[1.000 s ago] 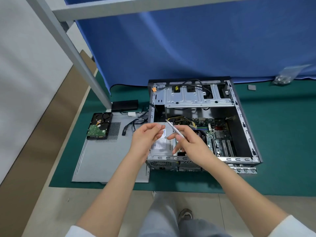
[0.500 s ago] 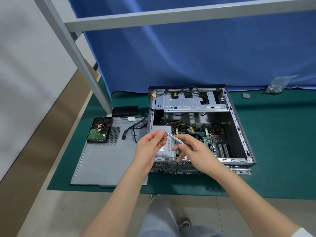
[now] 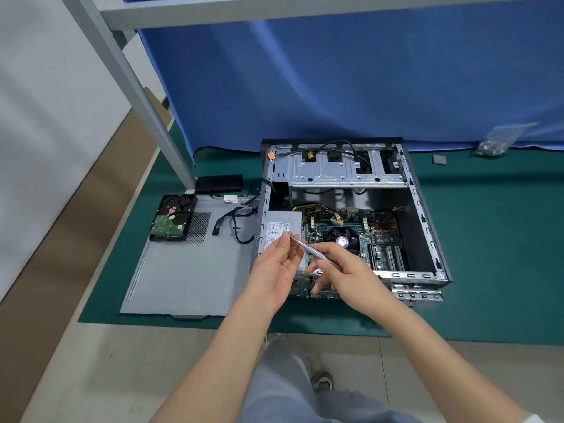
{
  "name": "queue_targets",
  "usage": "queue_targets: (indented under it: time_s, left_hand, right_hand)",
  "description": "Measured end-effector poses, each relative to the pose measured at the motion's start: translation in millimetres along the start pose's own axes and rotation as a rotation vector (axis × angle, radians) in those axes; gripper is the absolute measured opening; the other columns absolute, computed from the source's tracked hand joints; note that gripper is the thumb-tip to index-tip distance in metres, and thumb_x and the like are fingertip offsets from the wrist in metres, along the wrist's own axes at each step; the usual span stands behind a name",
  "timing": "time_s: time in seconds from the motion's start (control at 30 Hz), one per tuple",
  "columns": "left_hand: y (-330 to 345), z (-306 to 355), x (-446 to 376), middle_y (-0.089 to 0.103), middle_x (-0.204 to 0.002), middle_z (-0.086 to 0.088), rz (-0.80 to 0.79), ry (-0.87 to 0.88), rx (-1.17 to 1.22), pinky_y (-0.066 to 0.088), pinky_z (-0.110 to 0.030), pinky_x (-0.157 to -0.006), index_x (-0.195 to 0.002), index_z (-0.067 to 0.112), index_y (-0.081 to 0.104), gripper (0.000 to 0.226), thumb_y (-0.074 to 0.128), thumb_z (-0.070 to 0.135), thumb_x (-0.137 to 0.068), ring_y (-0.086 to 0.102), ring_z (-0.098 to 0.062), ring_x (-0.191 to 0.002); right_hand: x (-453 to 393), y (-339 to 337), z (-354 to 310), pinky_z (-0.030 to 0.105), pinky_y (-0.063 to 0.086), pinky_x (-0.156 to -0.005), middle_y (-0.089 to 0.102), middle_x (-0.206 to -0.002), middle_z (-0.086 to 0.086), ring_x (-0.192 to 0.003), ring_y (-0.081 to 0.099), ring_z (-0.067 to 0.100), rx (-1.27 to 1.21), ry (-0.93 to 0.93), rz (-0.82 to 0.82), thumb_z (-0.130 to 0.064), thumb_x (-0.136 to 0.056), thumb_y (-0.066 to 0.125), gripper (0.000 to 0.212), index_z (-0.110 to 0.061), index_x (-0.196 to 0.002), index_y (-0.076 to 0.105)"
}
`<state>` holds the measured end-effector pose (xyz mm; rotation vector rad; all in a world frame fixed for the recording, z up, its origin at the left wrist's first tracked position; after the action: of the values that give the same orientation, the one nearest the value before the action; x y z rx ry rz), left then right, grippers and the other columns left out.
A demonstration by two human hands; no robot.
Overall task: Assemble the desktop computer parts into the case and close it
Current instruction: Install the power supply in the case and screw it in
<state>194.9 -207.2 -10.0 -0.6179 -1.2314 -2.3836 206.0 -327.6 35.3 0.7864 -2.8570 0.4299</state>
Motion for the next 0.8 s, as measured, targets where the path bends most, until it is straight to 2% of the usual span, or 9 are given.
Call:
queue_targets:
  time_s: [0.13,0.23,0.4,0.5,0.57,0.63,0.7,0.8]
  left_hand:
    - [2,-4,4,0.071,-0.077,-0.006,-0.016,-0.045,0.016,0.057,-0.022,-0.066,-0.092,0.002,0.062,0.014,0.060,0.013,-0.086,0.071,-0.012,-0.077]
    - [-2,-5,4,0.072,-0.078,-0.006,-0.015,-0.043,-0.003,0.057,-0.022,-0.067,-0.093,0.001,0.063,0.014,0.059,0.013,-0.087,0.071,-0.012,-0.077]
    - [-12,-3,1,0.071,-0.079,-0.007,-0.015,-0.009,-0.094,0.057,-0.022,-0.069,-0.091,0.001,0.065,0.016,0.062,0.014,-0.082,0.071,-0.013,-0.079]
    - [-22,3,1,0.070,-0.078,-0.008,0.009,0.029,-0.219,0.056,-0.021,-0.069,-0.090,0.000,0.066,0.014,0.061,0.013,-0.086,0.071,-0.014,-0.078]
    - [-28,8,3,0.071,-0.079,-0.009,0.017,0.053,-0.348,0.055,-0.020,-0.071,-0.085,0.002,0.070,0.016,0.061,0.015,-0.089,0.070,-0.014,-0.079]
    - [-33,13,7,0.071,-0.079,-0.009,0.026,0.073,-0.426,0.055,-0.020,-0.073,-0.077,0.007,0.074,0.021,0.061,0.017,-0.090,0.070,-0.015,-0.080]
    - [-38,16,10,0.072,-0.080,-0.008,0.041,0.094,-0.439,0.056,-0.021,-0.074,-0.075,0.009,0.076,0.023,0.060,0.016,-0.091,0.070,-0.016,-0.081]
    - [-47,18,14,0.074,-0.087,-0.009,0.059,0.112,-0.437,0.057,-0.023,-0.075,-0.089,0.005,0.071,0.016,0.059,0.015,-0.093,0.070,-0.016,-0.084]
  right_hand:
    - [1,-1,3,0.011,0.040,-0.054,0.068,-0.091,-0.008,-0.065,0.069,0.016,-0.003,-0.003,0.016,-0.013,-0.100,0.044,0.030,-0.037,-0.112,0.057]
    - [2,-1,2,0.009,0.040,-0.055,0.068,-0.089,-0.006,-0.064,0.069,0.014,0.025,-0.013,0.019,-0.012,-0.100,0.044,0.037,-0.046,-0.107,0.055]
    - [2,3,8,0.016,0.046,-0.058,0.066,-0.079,-0.010,-0.058,0.065,0.011,0.058,0.005,0.008,-0.016,-0.100,0.044,0.040,-0.054,-0.101,0.052]
    - [3,6,13,0.020,0.039,-0.052,0.056,-0.059,-0.017,-0.051,0.049,0.001,0.211,0.007,0.020,-0.027,-0.100,0.044,0.025,-0.048,-0.109,0.054]
    - [4,9,16,0.024,0.036,-0.055,0.054,-0.059,-0.014,-0.057,0.049,0.003,0.380,0.020,0.028,-0.038,-0.101,0.038,0.020,-0.042,-0.113,0.054]
    - [5,16,17,0.032,0.037,-0.062,0.053,-0.065,-0.011,-0.069,0.054,0.012,0.514,0.041,0.023,-0.043,-0.102,0.027,0.028,-0.032,-0.109,0.052]
    - [6,27,16,0.034,0.036,-0.064,0.050,-0.069,-0.011,-0.071,0.051,0.014,0.508,0.051,-0.007,-0.041,-0.103,0.025,0.030,-0.027,-0.109,0.050]
    - [7,46,18,0.037,0.040,-0.068,0.052,-0.076,-0.010,-0.068,0.048,0.010,0.365,0.074,-0.052,-0.034,-0.103,0.031,0.024,-0.023,-0.109,0.051]
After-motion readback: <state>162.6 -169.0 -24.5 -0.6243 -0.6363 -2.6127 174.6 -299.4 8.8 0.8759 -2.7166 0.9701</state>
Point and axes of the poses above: each hand's wrist, its own x-axis away from the middle knuckle, its own y-axis out of the palm, z = x × y, the point moved 9 cm from there along -x, towards the middle knuckle
